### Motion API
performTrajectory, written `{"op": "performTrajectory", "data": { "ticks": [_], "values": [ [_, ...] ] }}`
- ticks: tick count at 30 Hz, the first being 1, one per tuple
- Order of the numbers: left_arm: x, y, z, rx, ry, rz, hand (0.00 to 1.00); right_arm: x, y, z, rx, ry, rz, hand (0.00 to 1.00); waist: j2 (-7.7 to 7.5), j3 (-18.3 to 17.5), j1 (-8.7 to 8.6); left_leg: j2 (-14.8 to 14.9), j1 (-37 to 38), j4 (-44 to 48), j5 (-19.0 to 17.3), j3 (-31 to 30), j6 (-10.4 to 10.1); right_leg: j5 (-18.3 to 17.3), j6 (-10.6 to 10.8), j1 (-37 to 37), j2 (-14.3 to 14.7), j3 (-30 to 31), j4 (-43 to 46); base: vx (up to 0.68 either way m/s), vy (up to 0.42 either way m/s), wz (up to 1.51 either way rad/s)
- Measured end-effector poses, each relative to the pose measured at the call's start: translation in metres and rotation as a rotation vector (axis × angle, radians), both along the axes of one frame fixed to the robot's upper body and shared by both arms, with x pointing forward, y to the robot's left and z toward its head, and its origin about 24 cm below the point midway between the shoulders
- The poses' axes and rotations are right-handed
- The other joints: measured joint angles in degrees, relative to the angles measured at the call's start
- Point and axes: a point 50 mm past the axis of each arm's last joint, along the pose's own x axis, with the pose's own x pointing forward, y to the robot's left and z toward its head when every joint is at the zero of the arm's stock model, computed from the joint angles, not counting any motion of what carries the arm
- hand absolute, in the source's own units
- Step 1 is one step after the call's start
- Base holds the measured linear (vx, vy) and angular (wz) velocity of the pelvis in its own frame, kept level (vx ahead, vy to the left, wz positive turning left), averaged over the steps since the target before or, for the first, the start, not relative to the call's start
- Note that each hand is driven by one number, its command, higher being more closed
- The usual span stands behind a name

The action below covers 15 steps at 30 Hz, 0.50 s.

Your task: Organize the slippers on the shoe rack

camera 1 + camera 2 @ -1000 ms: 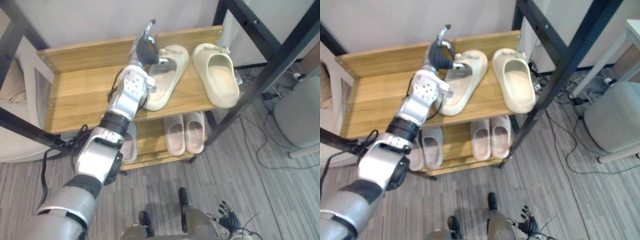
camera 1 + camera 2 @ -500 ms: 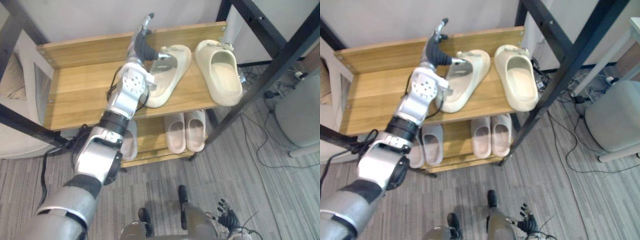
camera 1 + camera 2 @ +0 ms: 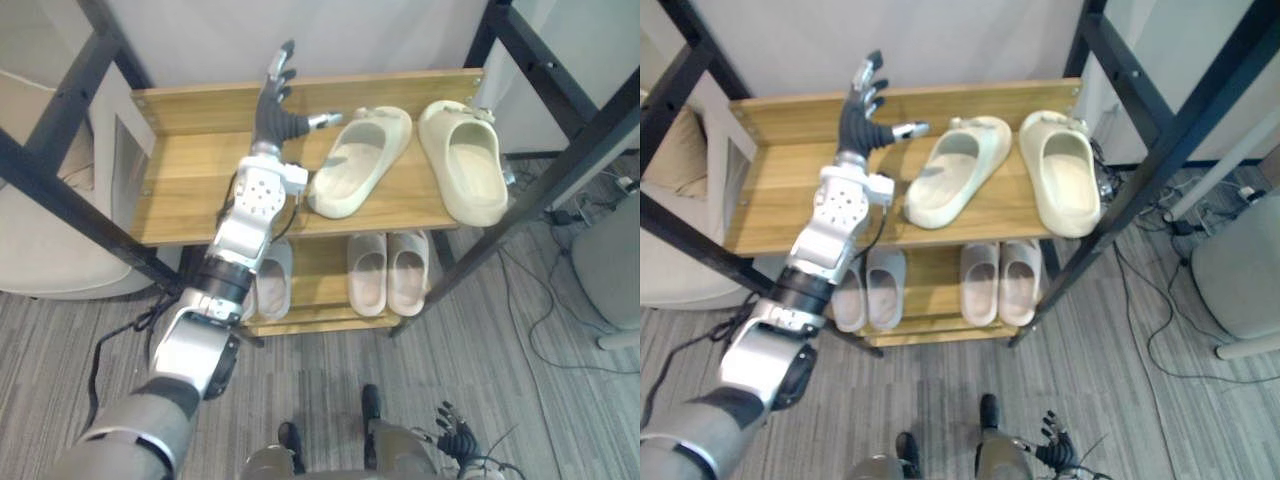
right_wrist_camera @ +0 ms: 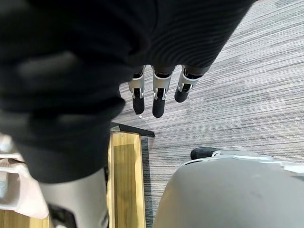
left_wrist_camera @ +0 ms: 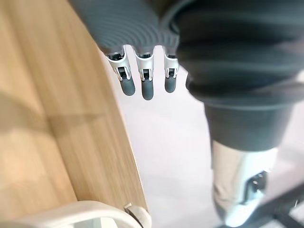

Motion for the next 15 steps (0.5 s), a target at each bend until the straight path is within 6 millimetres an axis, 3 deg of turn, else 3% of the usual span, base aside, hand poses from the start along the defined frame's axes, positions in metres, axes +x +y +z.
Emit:
{"op": "performTrajectory", "data": {
  "ticks": [8, 11, 15],
  "values": [
    [-0.005, 0.006, -0.031, -0.047, 0.085, -0.045, 0.00, -0.008, -0.002, -0.006, -0.001, 0.050, -0.003, 0.00, 0.06, -1.95, 0.08, -0.29, 1.09, -0.86, 0.55, -1.25, -0.11, 0.01, 0.01, 1.75, -0.08, -1.33, -0.89, 0.01, -0.003, 0.08],
    [-0.010, 0.011, -0.058, -0.033, 0.157, -0.046, 0.00, -0.015, -0.002, -0.012, 0.002, 0.091, -0.009, 0.00, 0.14, -3.67, 0.01, -0.39, 1.11, -1.32, 0.85, -1.25, -0.19, 0.49, 0.03, 2.21, -0.07, -1.55, -2.27, -0.01, -0.011, 0.01],
    [-0.018, 0.002, -0.087, -0.001, 0.239, -0.080, 0.00, -0.020, -0.002, -0.016, 0.005, 0.125, -0.015, 0.00, 0.18, -4.07, -0.46, -0.38, 1.34, -2.15, 1.78, -2.22, -0.39, 0.84, -0.28, 2.99, -0.01, -2.64, -3.14, -0.03, -0.023, 0.10]
  ]
}}
